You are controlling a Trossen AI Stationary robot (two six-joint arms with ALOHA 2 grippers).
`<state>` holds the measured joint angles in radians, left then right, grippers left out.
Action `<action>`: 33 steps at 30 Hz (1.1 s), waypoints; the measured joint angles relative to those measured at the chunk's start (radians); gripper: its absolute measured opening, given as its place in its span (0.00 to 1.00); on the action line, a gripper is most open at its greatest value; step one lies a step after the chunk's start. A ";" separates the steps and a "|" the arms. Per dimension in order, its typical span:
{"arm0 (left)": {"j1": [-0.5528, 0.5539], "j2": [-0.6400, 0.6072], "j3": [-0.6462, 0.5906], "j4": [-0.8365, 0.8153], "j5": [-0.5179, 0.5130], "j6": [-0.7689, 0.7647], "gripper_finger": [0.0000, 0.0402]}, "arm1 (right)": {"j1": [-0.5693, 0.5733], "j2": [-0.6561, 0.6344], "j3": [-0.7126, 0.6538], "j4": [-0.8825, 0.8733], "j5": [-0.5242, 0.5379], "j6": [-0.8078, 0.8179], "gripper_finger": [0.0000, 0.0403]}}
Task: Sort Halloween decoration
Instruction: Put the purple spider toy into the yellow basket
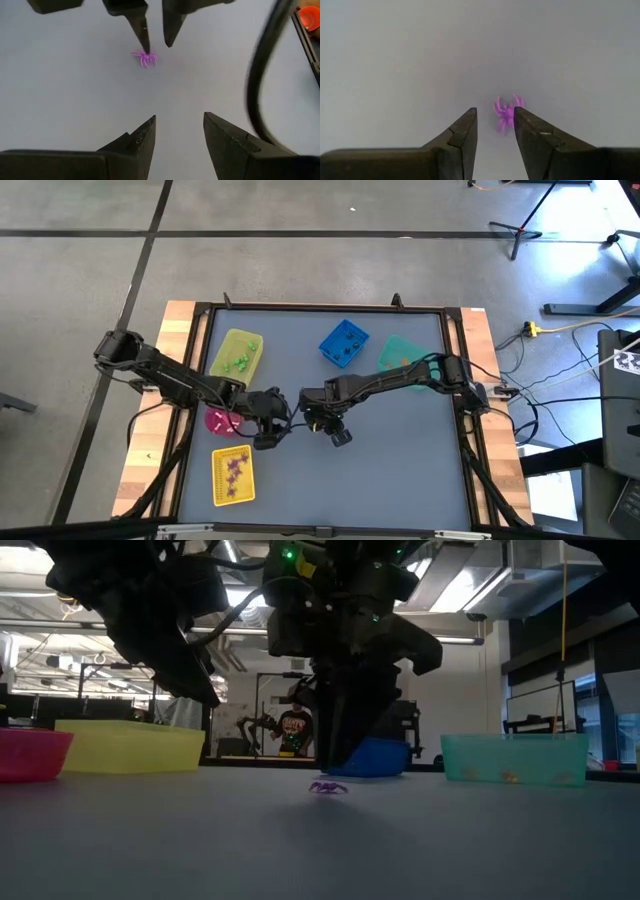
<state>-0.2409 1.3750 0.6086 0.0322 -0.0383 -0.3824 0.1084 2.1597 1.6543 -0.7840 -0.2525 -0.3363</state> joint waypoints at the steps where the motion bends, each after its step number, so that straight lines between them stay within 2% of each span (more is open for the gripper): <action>1: 0.000 0.000 0.000 0.000 0.000 0.000 0.38 | 0.004 0.000 0.000 0.000 -0.002 0.000 0.31; 8: 0.000 0.000 0.000 0.000 0.000 0.000 0.38 | 0.005 0.021 0.001 0.009 0.044 0.000 0.35; 16: 0.000 -0.001 0.000 0.003 0.003 -0.001 0.38 | 0.005 0.023 0.000 0.001 0.078 0.000 0.56; 20: 0.000 -0.001 0.000 0.004 0.003 -0.003 0.38 | 0.005 0.023 0.000 0.008 0.079 0.000 0.61; 27: 0.000 -0.001 0.000 0.005 0.003 -0.008 0.38 | 0.005 0.023 0.000 0.032 0.121 -0.001 0.60; 33: 0.000 -0.001 0.000 0.005 0.003 -0.008 0.38 | 0.002 0.024 0.000 0.024 0.112 -0.001 0.56</action>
<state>-0.2409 1.3743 0.6086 0.0374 -0.0353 -0.3908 0.1108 2.1834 1.6543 -0.7596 -0.1406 -0.3374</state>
